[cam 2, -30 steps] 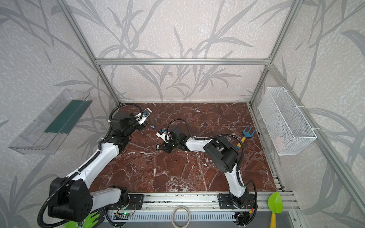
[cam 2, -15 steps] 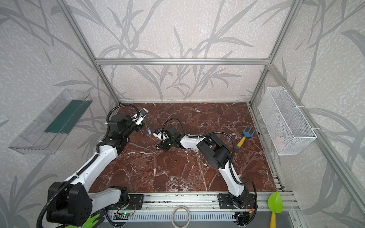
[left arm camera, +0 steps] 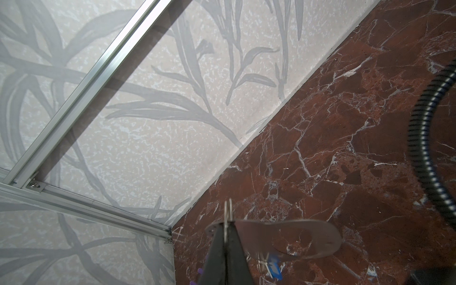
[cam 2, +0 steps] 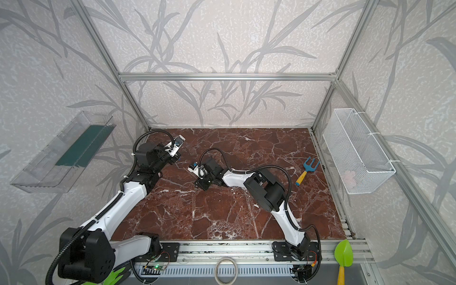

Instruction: Put the keys on the keyring

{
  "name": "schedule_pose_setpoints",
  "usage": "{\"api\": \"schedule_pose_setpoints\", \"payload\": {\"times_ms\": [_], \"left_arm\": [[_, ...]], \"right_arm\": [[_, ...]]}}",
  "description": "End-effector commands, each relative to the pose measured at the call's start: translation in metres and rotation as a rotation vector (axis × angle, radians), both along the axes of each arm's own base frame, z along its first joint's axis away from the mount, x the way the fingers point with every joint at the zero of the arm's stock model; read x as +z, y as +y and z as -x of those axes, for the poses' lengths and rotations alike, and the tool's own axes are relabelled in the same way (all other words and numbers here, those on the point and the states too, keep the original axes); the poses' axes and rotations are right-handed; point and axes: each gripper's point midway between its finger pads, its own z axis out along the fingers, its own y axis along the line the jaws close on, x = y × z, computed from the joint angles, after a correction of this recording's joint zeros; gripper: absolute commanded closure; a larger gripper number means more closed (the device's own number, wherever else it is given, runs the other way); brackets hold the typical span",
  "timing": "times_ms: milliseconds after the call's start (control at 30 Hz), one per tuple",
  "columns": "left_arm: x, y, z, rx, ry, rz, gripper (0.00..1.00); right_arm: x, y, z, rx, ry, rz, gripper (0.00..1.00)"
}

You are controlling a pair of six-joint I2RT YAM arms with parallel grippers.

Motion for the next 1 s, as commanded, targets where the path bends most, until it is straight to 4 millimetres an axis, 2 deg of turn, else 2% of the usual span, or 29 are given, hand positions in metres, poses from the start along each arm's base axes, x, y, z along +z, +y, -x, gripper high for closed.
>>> {"api": "schedule_pose_setpoints", "payload": {"times_ms": [0,400,667,800,867,967], "left_arm": [[0.007,0.001,0.001,-0.001,-0.026,0.004,1.00],[0.004,0.002,0.000,0.000,-0.015,0.005,1.00],[0.004,0.001,0.001,-0.002,-0.013,0.010,1.00],[0.005,0.001,0.002,-0.004,-0.012,0.010,1.00],[0.005,0.001,0.002,-0.004,-0.011,0.011,1.00],[0.006,0.000,0.002,-0.009,-0.016,0.014,1.00]], "right_arm": [[-0.007,0.007,0.003,0.020,0.014,0.003,0.79],[-0.024,-0.005,0.016,0.034,0.024,0.080,0.80],[-0.026,-0.003,0.025,0.076,0.020,0.083,0.88],[-0.013,-0.001,0.026,0.087,0.003,0.042,0.96],[0.005,0.002,0.027,0.092,-0.025,-0.010,1.00],[0.034,0.003,0.028,0.096,-0.067,-0.076,1.00]]}}
